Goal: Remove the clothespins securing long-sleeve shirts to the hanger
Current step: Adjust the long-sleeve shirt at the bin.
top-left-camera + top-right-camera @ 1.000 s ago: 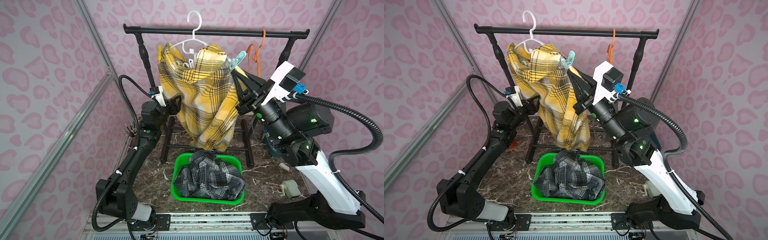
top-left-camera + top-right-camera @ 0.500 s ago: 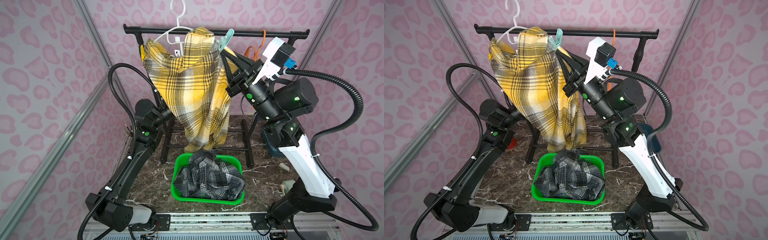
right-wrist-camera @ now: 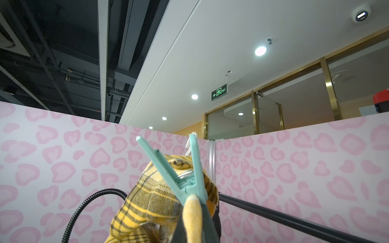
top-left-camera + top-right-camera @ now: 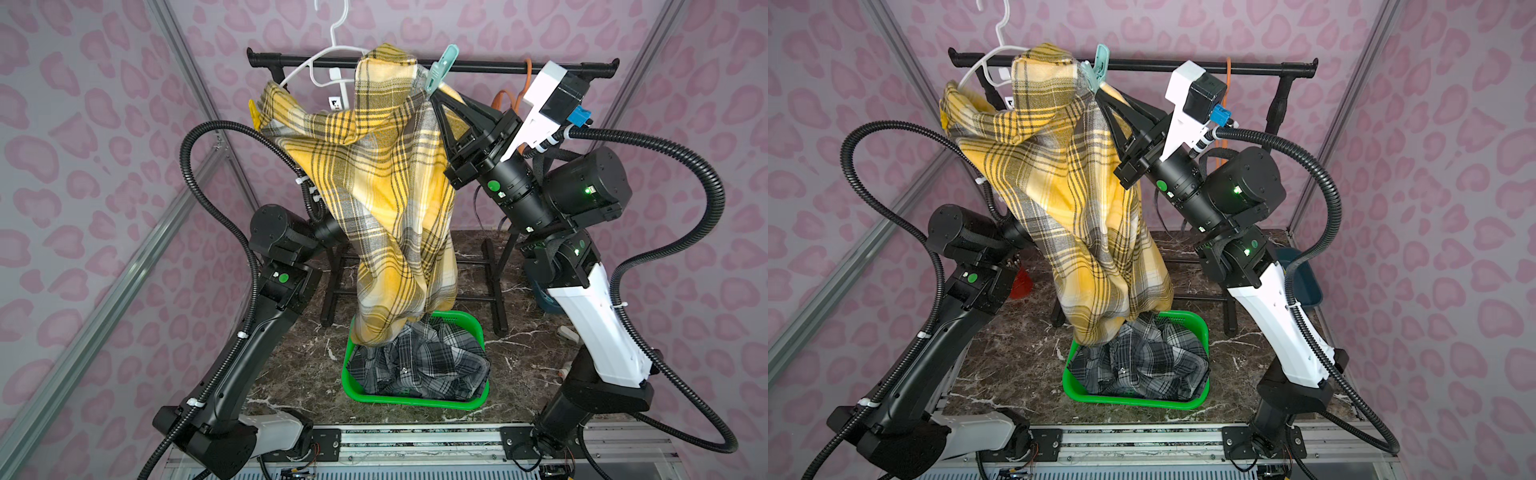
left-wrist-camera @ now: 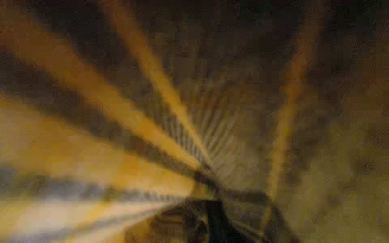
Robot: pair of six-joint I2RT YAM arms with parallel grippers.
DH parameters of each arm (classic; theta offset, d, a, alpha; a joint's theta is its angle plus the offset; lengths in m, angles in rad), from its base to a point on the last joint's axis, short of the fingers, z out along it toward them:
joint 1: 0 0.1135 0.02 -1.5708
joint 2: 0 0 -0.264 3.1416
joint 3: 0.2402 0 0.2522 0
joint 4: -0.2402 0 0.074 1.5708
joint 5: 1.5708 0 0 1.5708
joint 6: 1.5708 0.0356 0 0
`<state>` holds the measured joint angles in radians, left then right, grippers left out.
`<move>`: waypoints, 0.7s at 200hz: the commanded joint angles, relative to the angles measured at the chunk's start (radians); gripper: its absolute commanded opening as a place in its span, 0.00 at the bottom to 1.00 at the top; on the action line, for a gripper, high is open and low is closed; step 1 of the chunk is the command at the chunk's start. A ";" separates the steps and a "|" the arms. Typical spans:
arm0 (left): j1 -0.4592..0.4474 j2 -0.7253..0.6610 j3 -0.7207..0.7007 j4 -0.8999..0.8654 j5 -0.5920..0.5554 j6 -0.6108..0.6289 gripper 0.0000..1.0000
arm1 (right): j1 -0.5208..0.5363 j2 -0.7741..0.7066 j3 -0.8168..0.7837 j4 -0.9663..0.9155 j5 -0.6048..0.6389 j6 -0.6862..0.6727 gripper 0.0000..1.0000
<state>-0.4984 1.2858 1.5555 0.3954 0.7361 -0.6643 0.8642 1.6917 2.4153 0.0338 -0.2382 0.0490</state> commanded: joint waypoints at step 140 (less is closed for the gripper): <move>-0.172 -0.154 -0.480 -0.024 -0.155 0.087 0.33 | 0.033 -0.450 -0.890 0.255 0.157 0.087 0.00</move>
<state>-0.6632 1.1717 1.1698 0.3676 0.6296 -0.6266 0.8825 1.3144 1.6825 0.1970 -0.1318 0.1112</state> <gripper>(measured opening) 0.331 0.090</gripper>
